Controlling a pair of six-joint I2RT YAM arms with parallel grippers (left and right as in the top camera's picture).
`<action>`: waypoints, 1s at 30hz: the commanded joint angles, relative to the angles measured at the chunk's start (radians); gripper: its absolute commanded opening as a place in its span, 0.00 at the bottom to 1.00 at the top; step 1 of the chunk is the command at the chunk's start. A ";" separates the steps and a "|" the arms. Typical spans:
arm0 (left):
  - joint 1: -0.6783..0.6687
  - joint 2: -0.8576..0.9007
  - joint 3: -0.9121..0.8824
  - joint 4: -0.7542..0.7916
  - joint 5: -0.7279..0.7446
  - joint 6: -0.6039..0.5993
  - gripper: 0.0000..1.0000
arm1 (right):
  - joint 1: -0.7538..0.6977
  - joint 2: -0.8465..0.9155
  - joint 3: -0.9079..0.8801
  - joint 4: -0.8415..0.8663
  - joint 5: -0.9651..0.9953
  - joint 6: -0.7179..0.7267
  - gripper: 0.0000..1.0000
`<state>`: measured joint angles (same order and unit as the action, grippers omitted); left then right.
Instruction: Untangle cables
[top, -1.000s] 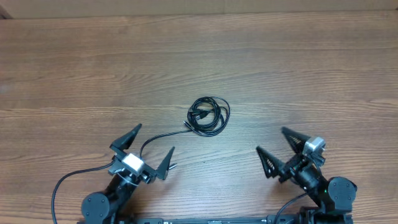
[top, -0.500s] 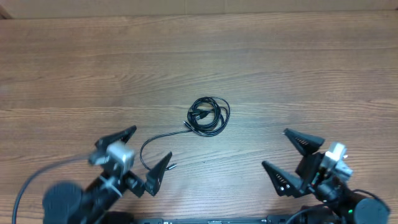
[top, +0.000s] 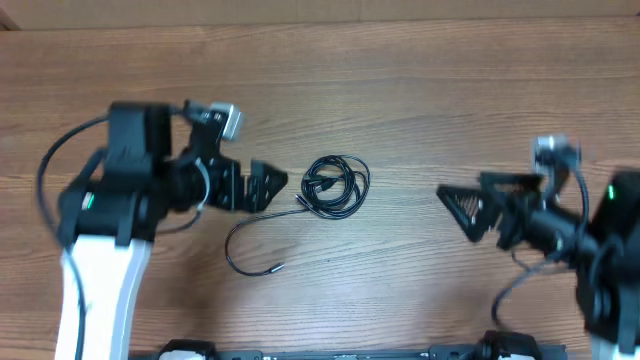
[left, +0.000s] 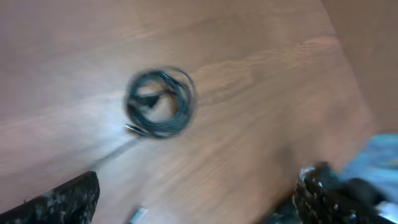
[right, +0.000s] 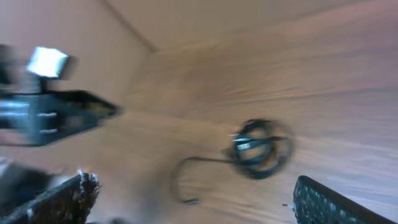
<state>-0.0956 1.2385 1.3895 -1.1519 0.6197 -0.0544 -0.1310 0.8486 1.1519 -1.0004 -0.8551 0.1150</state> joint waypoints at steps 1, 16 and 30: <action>0.003 0.108 0.024 -0.059 0.112 -0.118 0.99 | -0.002 0.120 0.024 0.007 -0.230 0.144 1.00; 0.004 0.509 0.021 -0.158 -0.137 -0.193 1.00 | 0.501 0.718 0.015 0.146 0.390 0.344 0.94; 0.004 0.573 0.021 -0.145 -0.157 -0.194 1.00 | 0.557 1.028 0.426 -0.093 0.571 0.235 0.87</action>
<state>-0.0956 1.7985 1.3952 -1.3041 0.4847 -0.2371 0.4263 1.8847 1.5120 -1.1145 -0.3538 0.3923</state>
